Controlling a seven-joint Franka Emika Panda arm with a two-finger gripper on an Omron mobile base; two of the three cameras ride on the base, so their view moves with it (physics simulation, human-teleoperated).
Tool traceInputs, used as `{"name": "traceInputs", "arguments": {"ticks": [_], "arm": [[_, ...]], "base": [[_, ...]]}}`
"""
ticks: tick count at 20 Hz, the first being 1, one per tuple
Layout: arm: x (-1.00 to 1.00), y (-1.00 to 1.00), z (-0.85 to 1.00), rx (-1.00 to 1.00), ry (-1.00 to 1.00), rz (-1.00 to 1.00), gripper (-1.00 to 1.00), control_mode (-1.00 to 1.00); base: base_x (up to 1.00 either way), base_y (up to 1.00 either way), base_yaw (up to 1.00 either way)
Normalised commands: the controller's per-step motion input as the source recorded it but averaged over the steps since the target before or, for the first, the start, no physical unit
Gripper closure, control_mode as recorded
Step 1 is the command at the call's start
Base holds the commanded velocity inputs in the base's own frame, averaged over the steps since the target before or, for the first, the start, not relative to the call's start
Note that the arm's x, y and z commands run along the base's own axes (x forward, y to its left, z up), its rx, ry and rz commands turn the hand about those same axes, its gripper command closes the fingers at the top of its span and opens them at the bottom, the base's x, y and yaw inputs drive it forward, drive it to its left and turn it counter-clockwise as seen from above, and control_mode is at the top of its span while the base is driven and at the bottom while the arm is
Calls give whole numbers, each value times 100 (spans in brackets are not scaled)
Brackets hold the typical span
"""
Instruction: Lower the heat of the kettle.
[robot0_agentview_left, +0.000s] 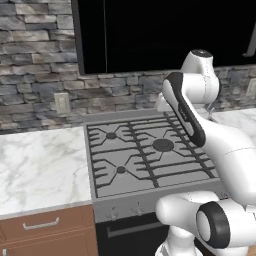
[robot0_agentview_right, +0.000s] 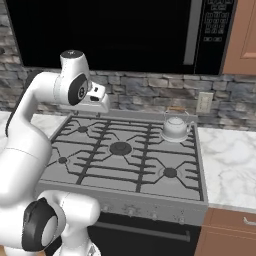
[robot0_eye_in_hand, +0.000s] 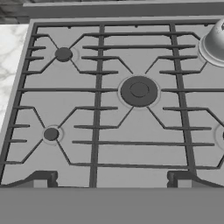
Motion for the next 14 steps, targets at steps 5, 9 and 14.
{"name": "traceInputs", "arguments": {"ticks": [5, 9, 14], "arm": [[0, 0, 0, 0, 0, 0, -100, 100], [0, 0, 0, 0, 0, 0, -100, 100], [0, 0, 0, 0, 0, 0, -100, 100]], "base": [[34, 8, -1], [15, 13, 0], [1, 18, 0]]}}
